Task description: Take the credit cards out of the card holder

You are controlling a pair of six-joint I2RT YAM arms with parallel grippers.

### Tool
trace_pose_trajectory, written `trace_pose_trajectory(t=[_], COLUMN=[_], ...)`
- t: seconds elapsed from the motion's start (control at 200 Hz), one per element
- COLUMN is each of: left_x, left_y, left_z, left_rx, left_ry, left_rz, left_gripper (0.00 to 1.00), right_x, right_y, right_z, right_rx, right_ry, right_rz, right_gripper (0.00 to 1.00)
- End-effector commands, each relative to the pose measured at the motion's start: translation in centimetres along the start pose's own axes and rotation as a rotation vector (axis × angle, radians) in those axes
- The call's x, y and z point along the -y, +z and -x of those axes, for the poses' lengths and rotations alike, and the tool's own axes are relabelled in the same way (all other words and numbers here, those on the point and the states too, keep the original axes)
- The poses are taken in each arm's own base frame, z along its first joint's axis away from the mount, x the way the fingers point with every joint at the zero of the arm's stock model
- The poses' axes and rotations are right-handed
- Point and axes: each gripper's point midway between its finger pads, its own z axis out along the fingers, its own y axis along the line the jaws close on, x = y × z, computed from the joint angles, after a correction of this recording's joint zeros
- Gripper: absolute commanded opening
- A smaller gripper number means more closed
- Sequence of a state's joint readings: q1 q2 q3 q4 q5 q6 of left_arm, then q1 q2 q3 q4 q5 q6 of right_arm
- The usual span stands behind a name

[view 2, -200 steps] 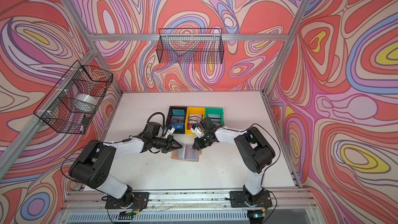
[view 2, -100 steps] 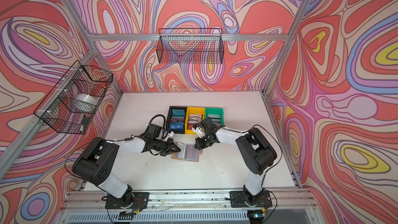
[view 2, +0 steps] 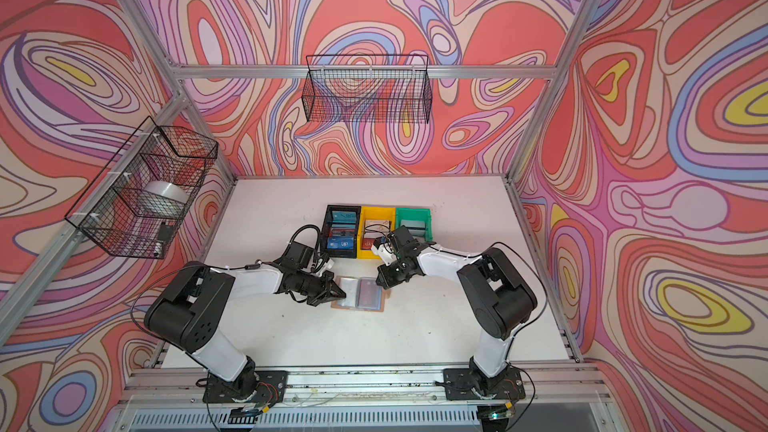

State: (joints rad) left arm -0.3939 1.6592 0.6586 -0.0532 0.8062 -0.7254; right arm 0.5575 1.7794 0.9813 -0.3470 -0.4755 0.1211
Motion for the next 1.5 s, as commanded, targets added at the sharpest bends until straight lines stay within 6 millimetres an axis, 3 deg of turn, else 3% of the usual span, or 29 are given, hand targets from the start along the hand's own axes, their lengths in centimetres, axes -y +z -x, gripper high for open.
trace_pose_trajectory(t=[0.0, 0.526, 1.237, 1.492], left_x=[-0.7, -0.7, -1.3, -1.2], left_y=[0.3, 0.6, 1.0, 0.7], left_z=[-0.3, -0.2, -0.5, -0.6], left_rx=[-0.013, -0.025, -0.033, -0.028], left_ry=[-0.007, -0.009, -0.016, -0.005], left_rz=[0.034, 0.031, 0.029, 0.034], left_gripper=[0.00, 0.00, 0.00, 0.00], right_x=[0.1, -0.5, -4.3, -4.3], right_y=[0.8, 2.0, 2.3, 2.8], right_z=[-0.5, 0.0, 0.8, 0.4], right_rx=[-0.020, -0.032, -0.042, -0.066], right_ry=[0.020, 0.033, -0.029, -0.018], right_rz=[0.025, 0.084, 0.202, 0.218], right_gripper=[0.09, 0.11, 0.12, 0.13])
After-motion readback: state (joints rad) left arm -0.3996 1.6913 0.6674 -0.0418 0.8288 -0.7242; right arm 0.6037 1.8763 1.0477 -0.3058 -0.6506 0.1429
